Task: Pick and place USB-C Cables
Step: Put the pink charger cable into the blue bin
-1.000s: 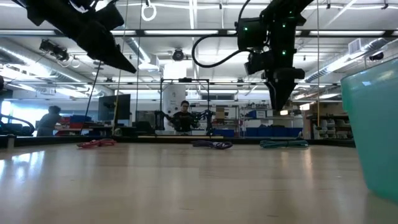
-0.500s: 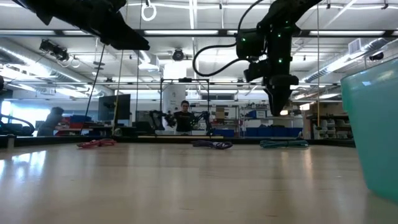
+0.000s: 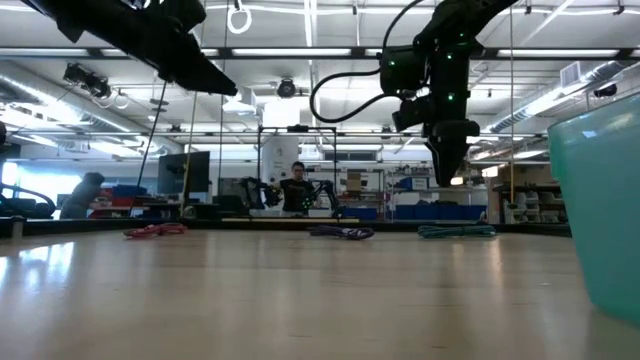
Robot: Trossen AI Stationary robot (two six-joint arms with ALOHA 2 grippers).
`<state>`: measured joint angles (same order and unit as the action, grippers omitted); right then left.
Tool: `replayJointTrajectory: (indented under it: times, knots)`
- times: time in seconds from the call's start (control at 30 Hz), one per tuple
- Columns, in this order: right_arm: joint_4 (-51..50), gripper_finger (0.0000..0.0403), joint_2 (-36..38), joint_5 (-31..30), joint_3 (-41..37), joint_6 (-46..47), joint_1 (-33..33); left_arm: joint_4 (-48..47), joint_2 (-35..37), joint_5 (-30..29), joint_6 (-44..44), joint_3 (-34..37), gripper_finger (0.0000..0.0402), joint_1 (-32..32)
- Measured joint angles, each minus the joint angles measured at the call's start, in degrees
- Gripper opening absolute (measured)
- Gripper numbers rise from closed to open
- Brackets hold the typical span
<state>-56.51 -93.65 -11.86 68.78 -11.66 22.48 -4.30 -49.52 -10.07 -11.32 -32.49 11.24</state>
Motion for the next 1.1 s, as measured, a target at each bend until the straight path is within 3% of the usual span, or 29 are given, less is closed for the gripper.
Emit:
replayJointTrajectory:
  times: [0.1,0.17,0.33,0.4,0.53,0.8,1.1]
  knots:
    - [0.0,0.0187,0.0,0.0,0.0,0.1,0.0,-0.2,0.0,-7.1,-2.8,0.0,0.0223,2.6]
    - [0.1,0.0187,0.0,0.0,0.0,0.1,0.0,-2.1,-0.3,-8.4,-2.6,0.0,0.0216,6.1]
    - [0.2,0.0187,0.0,0.0,0.4,0.4,-0.2,-12.3,-6.0,-8.6,9.7,-2.4,0.0195,16.2]
    - [0.1,0.0187,0.0,0.0,1.1,0.9,-0.6,-15.3,-9.4,-7.0,14.2,-3.8,0.019,19.7]
    - [-2.1,0.0187,0.0,0.0,3.4,2.4,-1.7,-24.5,-17.7,1.9,21.7,-8.7,0.0186,24.8]
    - [-6.9,0.0187,0.1,0.0,7.4,4.4,-3.7,-40.9,-28.5,3.3,30.7,-16.6,0.0201,25.0]
    - [-9.0,0.0187,0.1,0.0,7.6,4.4,-5.2,-42.6,-34.8,5.2,40.4,-14.6,0.0217,22.8]
